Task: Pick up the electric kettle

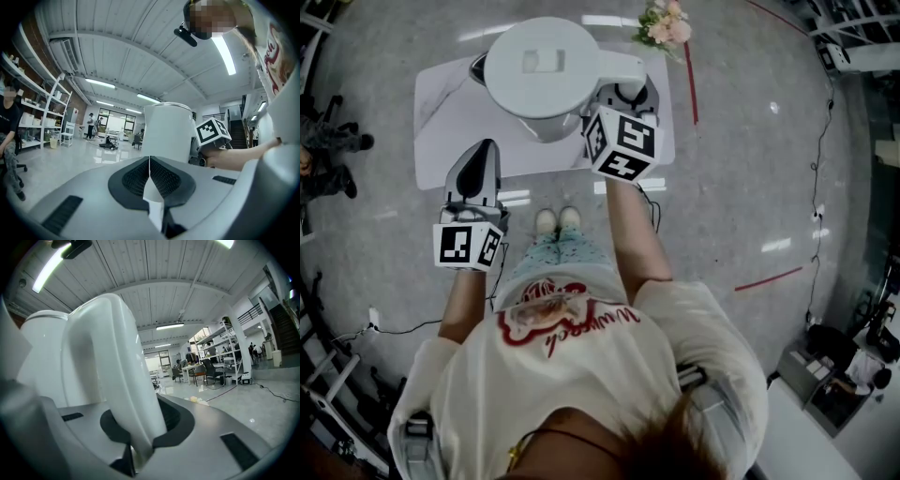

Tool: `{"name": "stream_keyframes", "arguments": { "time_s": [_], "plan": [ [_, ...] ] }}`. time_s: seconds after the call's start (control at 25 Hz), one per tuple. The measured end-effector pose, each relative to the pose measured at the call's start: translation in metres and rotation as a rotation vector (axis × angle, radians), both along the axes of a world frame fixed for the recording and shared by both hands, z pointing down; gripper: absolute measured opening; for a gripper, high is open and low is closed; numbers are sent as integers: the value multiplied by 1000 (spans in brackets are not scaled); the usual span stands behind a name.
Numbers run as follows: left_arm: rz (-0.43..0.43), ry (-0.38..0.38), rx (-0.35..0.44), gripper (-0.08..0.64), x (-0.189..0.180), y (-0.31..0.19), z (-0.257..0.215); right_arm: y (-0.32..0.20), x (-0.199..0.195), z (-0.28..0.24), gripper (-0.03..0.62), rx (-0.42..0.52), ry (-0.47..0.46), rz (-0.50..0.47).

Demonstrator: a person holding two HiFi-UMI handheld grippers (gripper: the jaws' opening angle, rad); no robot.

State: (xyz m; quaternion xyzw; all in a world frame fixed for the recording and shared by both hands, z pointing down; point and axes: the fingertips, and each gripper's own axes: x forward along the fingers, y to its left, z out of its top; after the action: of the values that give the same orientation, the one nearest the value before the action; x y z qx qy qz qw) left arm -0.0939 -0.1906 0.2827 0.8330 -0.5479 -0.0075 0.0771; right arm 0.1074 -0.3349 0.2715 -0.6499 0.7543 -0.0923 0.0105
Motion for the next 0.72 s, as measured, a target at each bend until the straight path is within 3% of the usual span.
{"name": "stream_keyframes", "arguments": {
  "time_s": [0.44,0.72],
  "plan": [
    [-41,-7,51,14,32,19,-17,22,18,-17,57,13,10,-59],
    [-73,-10,81,14,28,36,-23,42,9,-24,57,33,1,-92]
  ]
}}
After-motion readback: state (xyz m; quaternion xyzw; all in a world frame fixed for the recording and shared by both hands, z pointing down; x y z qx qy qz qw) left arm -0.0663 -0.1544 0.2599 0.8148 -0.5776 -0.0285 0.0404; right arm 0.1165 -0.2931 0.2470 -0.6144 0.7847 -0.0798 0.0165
